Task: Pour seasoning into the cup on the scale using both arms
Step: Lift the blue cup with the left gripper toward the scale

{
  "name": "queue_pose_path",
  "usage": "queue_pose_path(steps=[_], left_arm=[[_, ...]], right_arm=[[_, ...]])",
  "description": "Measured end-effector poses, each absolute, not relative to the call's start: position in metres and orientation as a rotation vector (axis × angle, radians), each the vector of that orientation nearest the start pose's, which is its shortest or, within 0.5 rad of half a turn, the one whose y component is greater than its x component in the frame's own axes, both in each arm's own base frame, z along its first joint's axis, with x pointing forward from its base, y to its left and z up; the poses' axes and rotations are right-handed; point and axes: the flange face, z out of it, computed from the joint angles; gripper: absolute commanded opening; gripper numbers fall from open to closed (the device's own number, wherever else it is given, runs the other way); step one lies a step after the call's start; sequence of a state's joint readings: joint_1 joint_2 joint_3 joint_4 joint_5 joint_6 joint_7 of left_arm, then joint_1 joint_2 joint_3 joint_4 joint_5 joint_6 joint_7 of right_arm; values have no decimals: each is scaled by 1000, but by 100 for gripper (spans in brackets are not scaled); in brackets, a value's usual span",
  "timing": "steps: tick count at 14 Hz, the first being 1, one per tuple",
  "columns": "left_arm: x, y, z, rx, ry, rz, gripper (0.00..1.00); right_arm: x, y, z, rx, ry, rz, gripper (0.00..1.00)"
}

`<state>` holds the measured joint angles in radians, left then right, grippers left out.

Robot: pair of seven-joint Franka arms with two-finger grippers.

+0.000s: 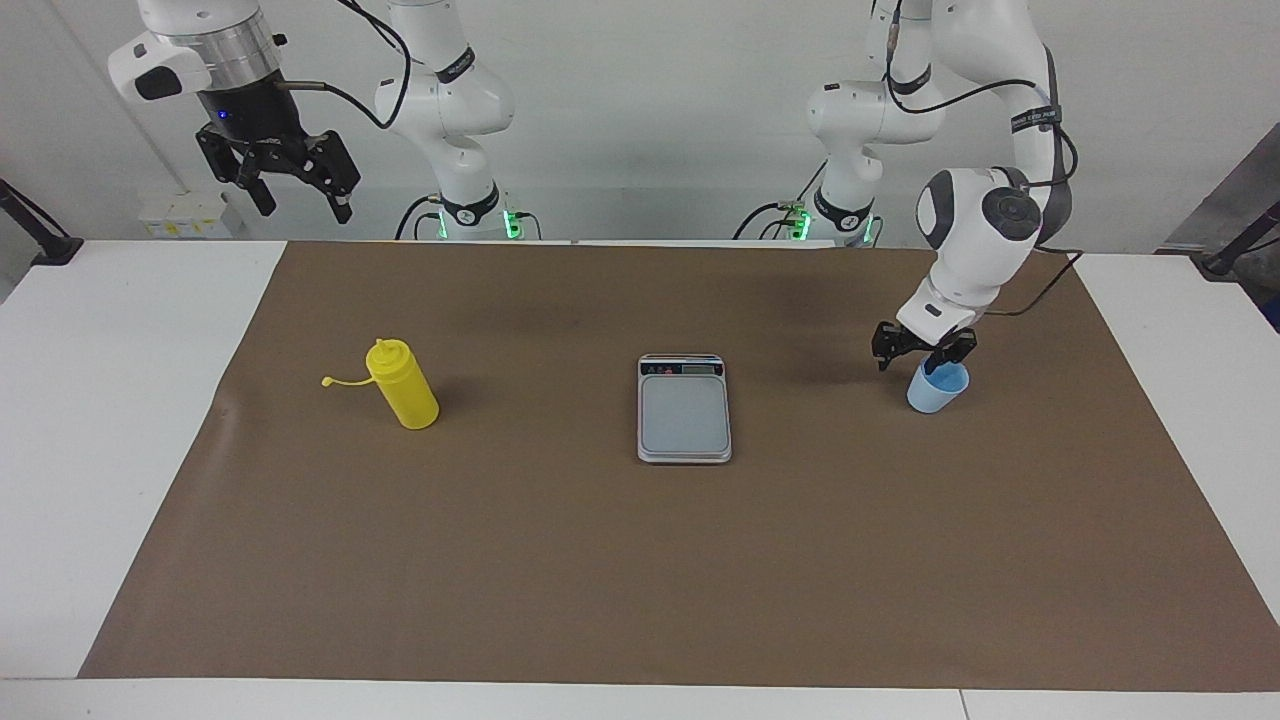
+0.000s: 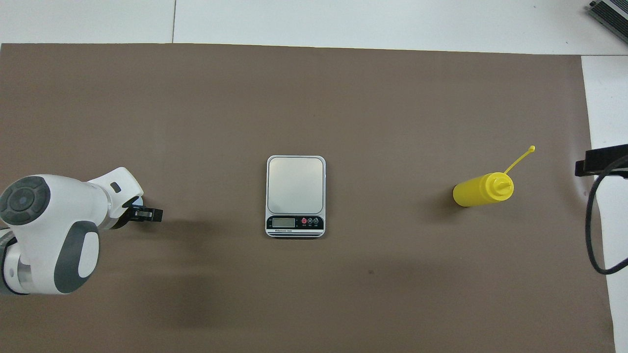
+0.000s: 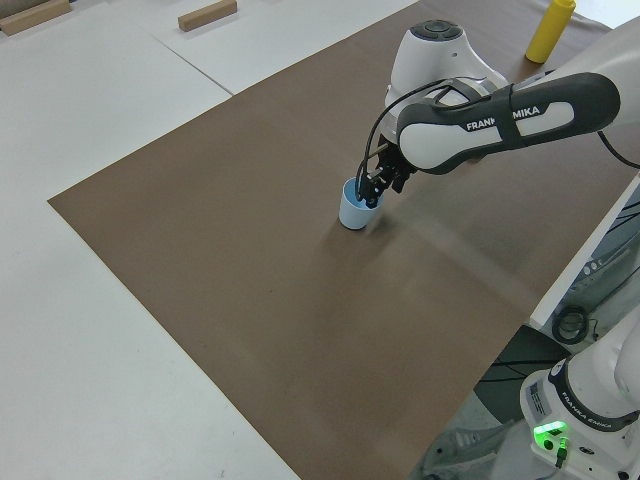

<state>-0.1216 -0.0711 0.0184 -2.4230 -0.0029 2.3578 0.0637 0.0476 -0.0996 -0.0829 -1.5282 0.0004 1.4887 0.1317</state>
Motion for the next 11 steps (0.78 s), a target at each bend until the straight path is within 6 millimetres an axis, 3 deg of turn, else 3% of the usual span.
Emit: queue_pose_path(steps=[3, 9, 11], left_arm=[[474, -49, 336, -3135, 259, -17, 53], [477, -49, 342, -3134, 261, -49, 0], [479, -46, 349, -3134, 261, -74, 0]], right_arm=[[513, -21, 690, -3118, 261, -93, 100], [513, -21, 690, -3118, 261, -93, 100], [513, -21, 690, -3118, 261, -93, 100]])
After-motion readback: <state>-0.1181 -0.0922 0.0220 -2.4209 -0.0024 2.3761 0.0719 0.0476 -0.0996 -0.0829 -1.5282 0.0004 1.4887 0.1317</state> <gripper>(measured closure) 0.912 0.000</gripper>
